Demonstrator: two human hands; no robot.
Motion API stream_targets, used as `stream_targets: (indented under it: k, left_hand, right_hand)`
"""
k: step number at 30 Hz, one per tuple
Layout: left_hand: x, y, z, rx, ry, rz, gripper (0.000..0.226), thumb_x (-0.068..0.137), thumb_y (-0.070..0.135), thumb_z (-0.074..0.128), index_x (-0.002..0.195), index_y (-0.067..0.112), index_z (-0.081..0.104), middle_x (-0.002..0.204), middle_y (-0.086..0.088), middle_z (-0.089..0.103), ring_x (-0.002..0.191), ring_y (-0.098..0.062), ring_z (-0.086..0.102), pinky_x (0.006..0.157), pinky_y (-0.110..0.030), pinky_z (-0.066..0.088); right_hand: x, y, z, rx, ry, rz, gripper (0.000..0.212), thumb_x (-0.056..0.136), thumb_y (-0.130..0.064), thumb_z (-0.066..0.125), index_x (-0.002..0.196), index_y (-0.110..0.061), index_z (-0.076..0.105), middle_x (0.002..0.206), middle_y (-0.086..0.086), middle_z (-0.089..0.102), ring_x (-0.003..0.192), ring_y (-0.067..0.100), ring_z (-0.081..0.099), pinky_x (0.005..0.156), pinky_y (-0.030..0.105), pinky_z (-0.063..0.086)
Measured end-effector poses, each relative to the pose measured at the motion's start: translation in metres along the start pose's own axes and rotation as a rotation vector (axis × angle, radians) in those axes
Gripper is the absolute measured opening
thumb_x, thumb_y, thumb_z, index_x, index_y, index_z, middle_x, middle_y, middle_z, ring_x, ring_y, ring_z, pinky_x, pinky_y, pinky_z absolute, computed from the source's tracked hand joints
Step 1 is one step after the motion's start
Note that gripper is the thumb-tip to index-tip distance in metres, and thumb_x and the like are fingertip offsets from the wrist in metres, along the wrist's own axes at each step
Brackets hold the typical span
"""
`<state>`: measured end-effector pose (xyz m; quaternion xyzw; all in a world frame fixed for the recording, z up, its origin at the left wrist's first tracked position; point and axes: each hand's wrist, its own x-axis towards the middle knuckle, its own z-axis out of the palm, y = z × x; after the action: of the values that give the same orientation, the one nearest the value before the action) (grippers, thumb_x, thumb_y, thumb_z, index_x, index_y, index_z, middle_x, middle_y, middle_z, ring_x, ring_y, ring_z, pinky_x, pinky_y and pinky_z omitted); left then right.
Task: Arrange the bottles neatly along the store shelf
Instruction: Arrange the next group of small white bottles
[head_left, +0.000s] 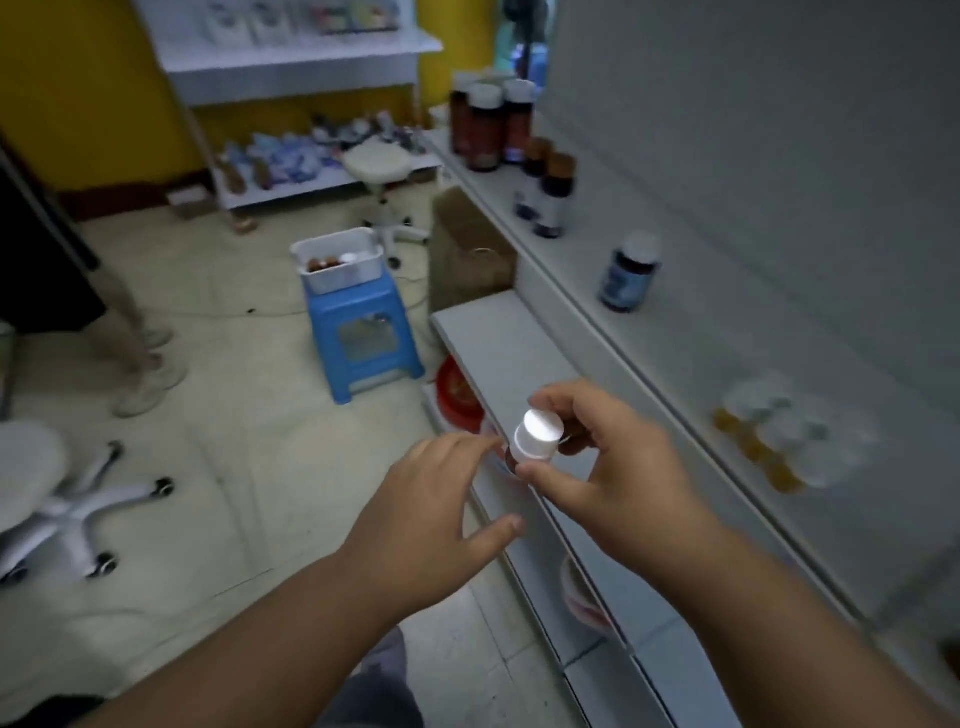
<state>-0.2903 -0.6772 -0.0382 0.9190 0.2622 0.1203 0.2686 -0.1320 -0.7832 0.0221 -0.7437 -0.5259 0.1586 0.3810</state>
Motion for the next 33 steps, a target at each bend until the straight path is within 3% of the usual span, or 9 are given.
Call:
stream_targets:
  k: [5, 10, 13, 19, 24, 29, 33]
  left_hand:
    - [0.022, -0.101, -0.060, 0.046, 0.053, -0.145, 0.077, 0.078, 0.076, 0.041, 0.143, 0.035, 0.039, 0.137, 0.016, 0.047, 0.125, -0.003, 0.040, 0.105, -0.023, 0.034]
    - [0.057, -0.176, -0.114, 0.125, 0.063, -0.231, 0.084, 0.076, 0.079, 0.033, 0.145, 0.033, 0.036, 0.141, 0.014, 0.044, 0.128, -0.006, 0.037, 0.106, -0.022, 0.028]
    - [0.093, -0.215, -0.126, 0.144, 0.061, -0.262, 0.077, 0.082, 0.076, 0.042, 0.147, 0.036, 0.031, 0.145, 0.016, 0.038, 0.132, -0.005, 0.033, 0.110, -0.024, 0.026]
    - [0.196, -0.296, -0.143, 0.220, 0.057, -0.336, 0.075, 0.085, 0.071, 0.050, 0.147, 0.034, 0.029, 0.144, 0.012, 0.041, 0.130, -0.010, 0.037, 0.108, -0.029, 0.031]
    - [0.268, -0.356, -0.189, 0.303, 0.057, -0.413, 0.075, 0.086, 0.071, 0.048, 0.147, 0.030, 0.032, 0.137, 0.008, 0.047, 0.124, -0.013, 0.043, 0.105, -0.034, 0.037]
    - [0.335, -0.426, -0.204, 0.227, 0.062, -0.452, 0.073, 0.085, 0.072, 0.046, 0.144, 0.030, 0.036, 0.135, 0.009, 0.049, 0.121, -0.013, 0.045, 0.104, -0.034, 0.038]
    - [0.389, -0.505, -0.207, 0.204, 0.054, -0.399, 0.073, 0.078, 0.071, 0.042, 0.130, 0.021, 0.053, 0.117, 0.003, 0.062, 0.103, -0.018, 0.058, 0.087, -0.039, 0.051]
  right_hand:
    - [0.101, -0.030, 0.085, 0.047, -0.097, -0.121, 0.032, 0.076, -0.028, 0.079, 0.100, -0.033, 0.059, 0.093, -0.021, 0.061, 0.089, 0.003, 0.060, 0.075, 0.019, 0.048]
    - [0.191, -0.052, 0.141, 0.066, -0.170, -0.127, 0.031, 0.078, -0.031, 0.076, 0.099, -0.040, 0.055, 0.098, -0.027, 0.058, 0.091, -0.002, 0.059, 0.074, 0.011, 0.046]
    - [0.246, -0.048, 0.164, 0.045, -0.202, -0.140, 0.028, 0.080, -0.032, 0.074, 0.099, -0.041, 0.055, 0.095, -0.027, 0.058, 0.092, -0.003, 0.057, 0.074, 0.012, 0.046]
    - [0.384, -0.019, 0.206, 0.041, -0.239, -0.208, 0.026, 0.082, -0.029, 0.072, 0.102, -0.033, 0.056, 0.094, -0.017, 0.058, 0.090, 0.000, 0.055, 0.073, 0.014, 0.045]
    - [0.510, -0.021, 0.235, 0.014, -0.273, -0.249, 0.026, 0.082, -0.030, 0.071, 0.101, -0.033, 0.054, 0.094, -0.017, 0.056, 0.087, 0.001, 0.054, 0.075, 0.023, 0.048]
    - [0.606, -0.020, 0.275, -0.009, -0.342, -0.264, 0.027, 0.082, -0.026, 0.072, 0.101, -0.030, 0.054, 0.097, -0.016, 0.056, 0.091, 0.002, 0.054, 0.077, 0.019, 0.047]
    - [0.674, -0.005, 0.318, -0.066, -0.354, -0.203, 0.029, 0.082, -0.025, 0.072, 0.105, -0.031, 0.055, 0.099, -0.021, 0.054, 0.096, -0.006, 0.051, 0.079, 0.006, 0.040]
